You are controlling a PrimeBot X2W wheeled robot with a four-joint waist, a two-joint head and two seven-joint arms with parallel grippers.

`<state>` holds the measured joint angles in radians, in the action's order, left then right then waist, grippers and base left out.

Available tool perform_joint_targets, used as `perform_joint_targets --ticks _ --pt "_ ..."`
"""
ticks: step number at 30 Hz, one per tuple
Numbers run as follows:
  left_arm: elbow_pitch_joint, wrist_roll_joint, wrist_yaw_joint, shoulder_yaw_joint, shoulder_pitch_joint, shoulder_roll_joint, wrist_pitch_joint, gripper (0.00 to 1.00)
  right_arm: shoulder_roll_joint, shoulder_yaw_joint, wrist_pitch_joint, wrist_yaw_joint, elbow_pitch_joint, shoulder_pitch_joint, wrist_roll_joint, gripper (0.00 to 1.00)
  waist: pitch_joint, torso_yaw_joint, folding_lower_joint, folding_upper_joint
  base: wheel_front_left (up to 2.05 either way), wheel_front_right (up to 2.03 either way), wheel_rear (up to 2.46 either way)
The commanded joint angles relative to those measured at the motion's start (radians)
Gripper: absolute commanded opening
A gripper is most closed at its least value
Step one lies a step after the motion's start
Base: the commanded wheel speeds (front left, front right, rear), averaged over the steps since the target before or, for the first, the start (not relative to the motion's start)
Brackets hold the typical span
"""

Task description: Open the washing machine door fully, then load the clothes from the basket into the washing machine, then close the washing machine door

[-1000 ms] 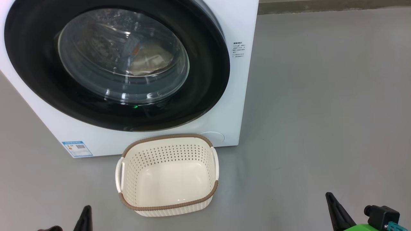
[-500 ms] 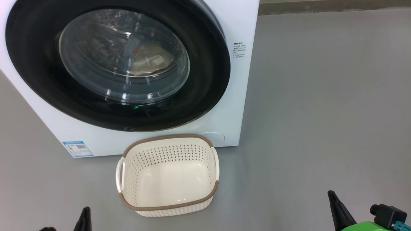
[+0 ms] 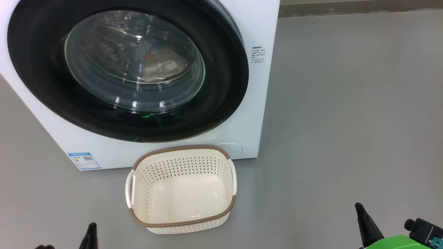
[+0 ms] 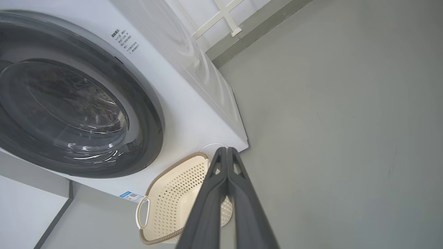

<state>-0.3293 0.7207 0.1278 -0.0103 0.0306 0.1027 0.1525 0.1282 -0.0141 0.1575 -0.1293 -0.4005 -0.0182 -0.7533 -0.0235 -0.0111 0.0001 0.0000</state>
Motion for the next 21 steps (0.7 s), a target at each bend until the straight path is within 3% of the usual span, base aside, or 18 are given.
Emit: perform_joint_targets --ticks 1,21 --pt "0.03 0.034 0.001 0.023 -0.048 0.012 -0.007 0.0 0.005 -0.004 -0.01 0.0 0.031 -0.033 -0.032 0.0 0.001 0.0 -0.0001 0.0 0.0 0.0 0.0" --pt "0.041 0.217 0.001 0.045 -0.067 -0.002 -0.063 0.0 -0.013 -0.025 -0.066 -0.001 0.057 -0.045 -0.209 0.0 0.005 0.003 -0.0001 0.0 0.0 0.0 0.0"
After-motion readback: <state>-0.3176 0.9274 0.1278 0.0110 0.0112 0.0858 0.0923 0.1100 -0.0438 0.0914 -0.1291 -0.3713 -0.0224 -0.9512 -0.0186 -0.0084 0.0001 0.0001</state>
